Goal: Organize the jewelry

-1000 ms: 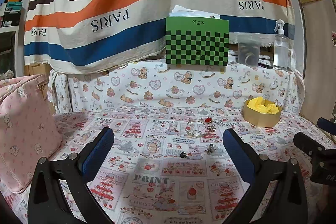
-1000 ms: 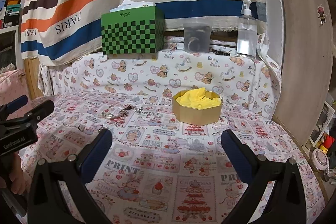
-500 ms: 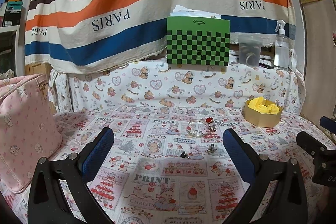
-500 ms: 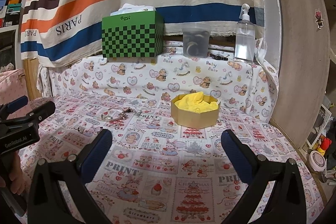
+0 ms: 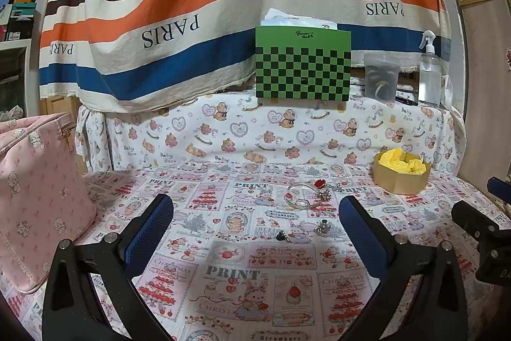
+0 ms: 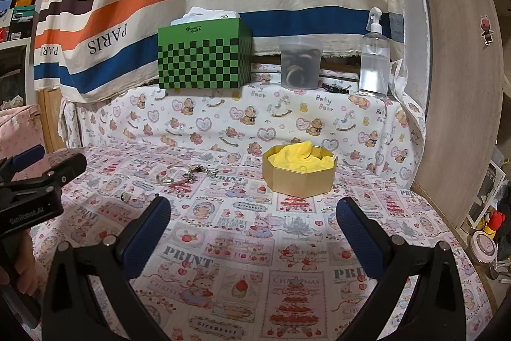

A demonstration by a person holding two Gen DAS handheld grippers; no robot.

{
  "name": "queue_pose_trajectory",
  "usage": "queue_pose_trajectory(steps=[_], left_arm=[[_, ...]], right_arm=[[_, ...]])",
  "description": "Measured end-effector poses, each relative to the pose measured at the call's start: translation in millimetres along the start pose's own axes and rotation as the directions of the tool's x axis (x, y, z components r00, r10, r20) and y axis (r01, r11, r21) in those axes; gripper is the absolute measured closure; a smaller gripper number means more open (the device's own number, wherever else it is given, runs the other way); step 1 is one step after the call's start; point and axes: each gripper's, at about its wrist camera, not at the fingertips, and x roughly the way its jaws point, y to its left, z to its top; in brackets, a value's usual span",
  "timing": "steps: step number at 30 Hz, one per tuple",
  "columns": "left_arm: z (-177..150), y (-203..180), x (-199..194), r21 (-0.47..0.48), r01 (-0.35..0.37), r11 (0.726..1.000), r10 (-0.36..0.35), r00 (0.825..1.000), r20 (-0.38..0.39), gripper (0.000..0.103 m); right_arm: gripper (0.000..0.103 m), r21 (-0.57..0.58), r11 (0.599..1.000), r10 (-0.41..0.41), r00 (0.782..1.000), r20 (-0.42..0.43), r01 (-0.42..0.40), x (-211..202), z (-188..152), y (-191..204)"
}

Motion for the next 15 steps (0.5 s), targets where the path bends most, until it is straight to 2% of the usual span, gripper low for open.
queue_pose_trajectory(steps=[15], left_arm=[[1.1, 1.9, 0.0, -0.008, -0.021, 1.0, 0.021, 1.0, 0.0, 0.0]], right_arm=[[0.0, -0.011, 1.0, 0.011, 1.0, -0.021, -0.012, 3.6, -3.0, 3.9]])
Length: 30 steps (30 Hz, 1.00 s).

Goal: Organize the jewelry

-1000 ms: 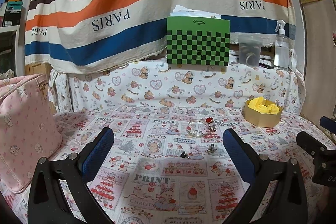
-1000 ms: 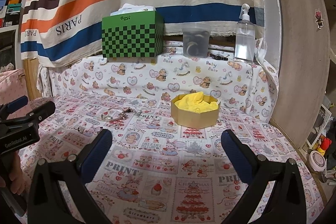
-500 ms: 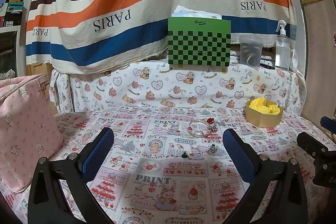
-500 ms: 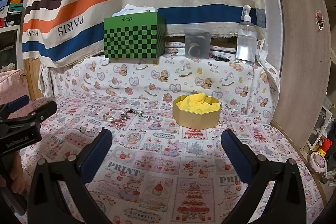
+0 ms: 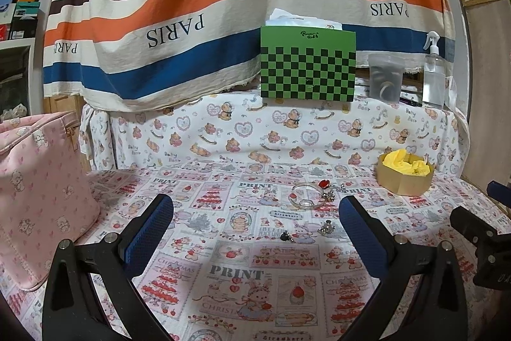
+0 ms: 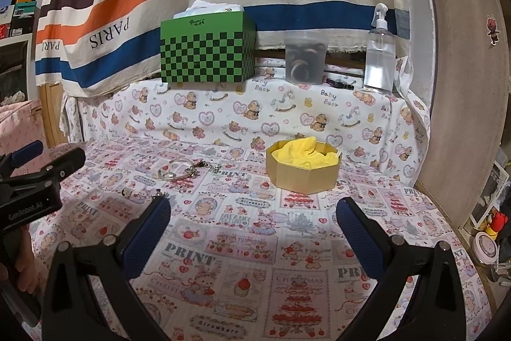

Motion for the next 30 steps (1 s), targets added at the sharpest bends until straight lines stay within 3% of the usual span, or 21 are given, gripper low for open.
queue_pose_trajectory(steps=[30], left_arm=[[-0.6, 2.6, 0.6, -0.013, -0.052, 0.999, 0.052, 0.999, -0.001, 0.0]], right_arm=[[0.0, -0.001, 1.0, -0.011, 1.0, -0.021, 0.011, 3.1, 0.8, -1.4]])
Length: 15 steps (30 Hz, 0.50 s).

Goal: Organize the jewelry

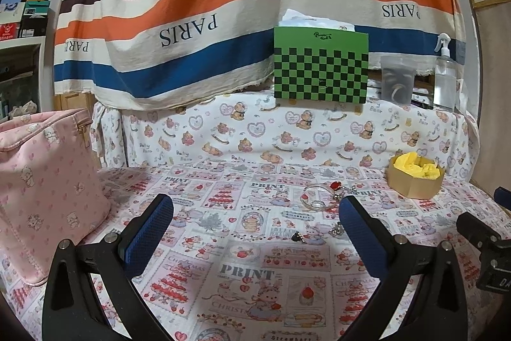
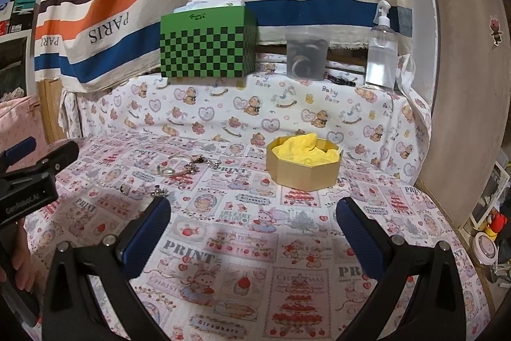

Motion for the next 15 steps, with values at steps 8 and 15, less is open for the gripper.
queue_pose_trajectory(steps=[8, 15], left_arm=[[-0.4, 0.3, -0.1, -0.004, -0.015, 1.0, 0.015, 1.0, 0.002, 0.0], [1.7, 9.3, -0.4, -0.025, -0.031, 0.999, 0.032, 0.999, 0.006, 0.0]], right_arm=[[0.0, 0.026, 1.0, -0.005, 1.0, -0.015, 0.005, 2.6, 0.4, -5.1], [0.0, 0.052, 0.999, 0.003, 1.0, -0.004, -0.003, -0.1, 0.2, -9.4]])
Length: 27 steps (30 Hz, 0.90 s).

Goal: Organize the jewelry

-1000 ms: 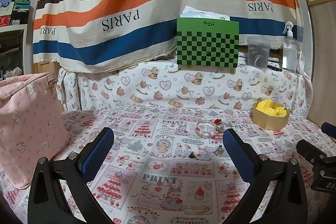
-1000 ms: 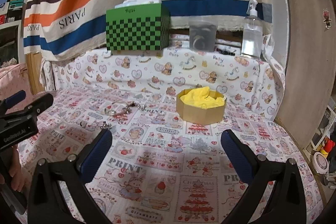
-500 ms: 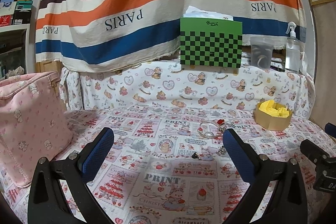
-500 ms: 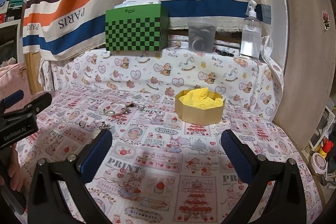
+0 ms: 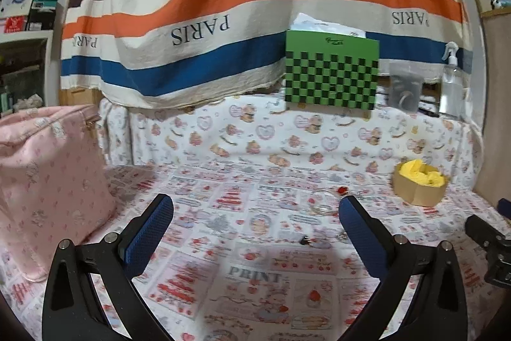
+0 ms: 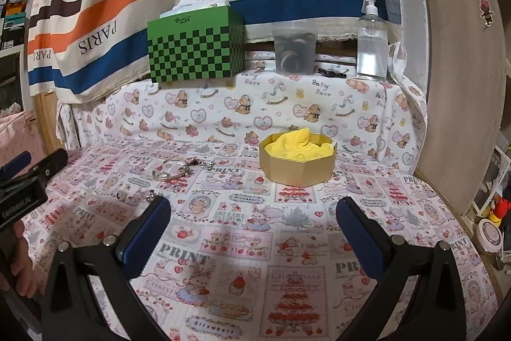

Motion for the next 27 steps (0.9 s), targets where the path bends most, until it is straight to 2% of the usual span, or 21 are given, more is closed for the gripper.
queue_pose_trajectory(steps=[4, 6, 10, 15, 18, 20, 22, 24, 27], left_arm=[[9.0, 5.8, 3.2, 0.012, -0.012, 1.0, 0.012, 1.0, -0.025, 0.0], [13.9, 9.9, 5.5, 0.01, 0.01, 1.0, -0.01, 0.999, -0.044, 0.0], [21.8, 14.9, 17.3, 0.012, 0.009, 1.0, -0.008, 0.994, -0.11, 0.0], [25.4, 13.3, 37.2, 0.025, 0.049, 0.999, -0.043, 0.98, -0.194, 0.0], [25.6, 9.4, 55.4, 0.013, 0.104, 0.995, -0.096, 0.951, -0.295, 0.0], [24.9, 8.4, 70.9, -0.011, 0.14, 0.99, -0.133, 0.912, -0.387, 0.0], [25.3, 10.0, 81.1, -0.045, 0.169, 0.985, -0.171, 0.883, -0.436, 0.008], [27.3, 10.7, 89.1, -0.063, 0.174, 0.983, -0.183, 0.867, -0.463, 0.014], [30.2, 11.8, 101.2, -0.086, 0.171, 0.982, -0.191, 0.842, -0.505, 0.025]], right_arm=[[0.0, -0.012, 0.999, -0.047, 0.998, 0.028, 0.048, -5.7, -0.8, 3.7], [0.0, -0.008, 1.0, -0.03, 0.999, 0.03, 0.03, -6.1, -0.5, 2.7], [0.0, 0.028, 1.0, -0.012, 1.0, -0.004, 0.012, 0.6, 0.5, -3.8], [0.0, 0.065, 0.998, -0.002, 1.0, -0.019, 0.004, 3.6, -0.5, -10.4], [0.0, 0.083, 0.997, 0.008, 0.999, -0.042, -0.005, 6.6, -1.4, -14.3], [0.0, 0.11, 0.994, 0.005, 0.998, -0.059, 0.002, 9.5, -0.8, -21.0], [0.0, 0.158, 0.987, 0.021, 0.997, -0.076, -0.009, 12.2, -0.5, -30.0], [0.0, 0.206, 0.978, 0.038, 0.994, -0.1, -0.017, 16.6, -1.4, -38.2], [0.0, 0.258, 0.966, 0.016, 0.991, -0.136, 0.019, 22.3, -3.1, -48.0]])
